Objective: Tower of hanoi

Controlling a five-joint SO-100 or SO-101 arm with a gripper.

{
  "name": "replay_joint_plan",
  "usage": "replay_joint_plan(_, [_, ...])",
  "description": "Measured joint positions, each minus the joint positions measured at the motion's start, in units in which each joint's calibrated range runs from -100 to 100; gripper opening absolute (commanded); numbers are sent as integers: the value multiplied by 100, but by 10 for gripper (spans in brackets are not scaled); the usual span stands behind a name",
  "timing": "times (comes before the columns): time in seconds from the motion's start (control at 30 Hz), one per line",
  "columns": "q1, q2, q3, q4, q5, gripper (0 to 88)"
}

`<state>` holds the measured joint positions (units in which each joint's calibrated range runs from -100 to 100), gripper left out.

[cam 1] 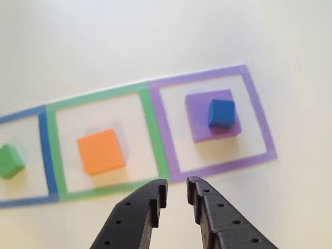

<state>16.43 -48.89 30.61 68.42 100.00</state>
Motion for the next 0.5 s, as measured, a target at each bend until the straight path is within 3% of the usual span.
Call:
replay_joint_plan(0.17, [-549, -252, -748, 1276, -75, 0])
replay_joint_plan(0.5, [-1418, -689, -722, 1794, -19, 20])
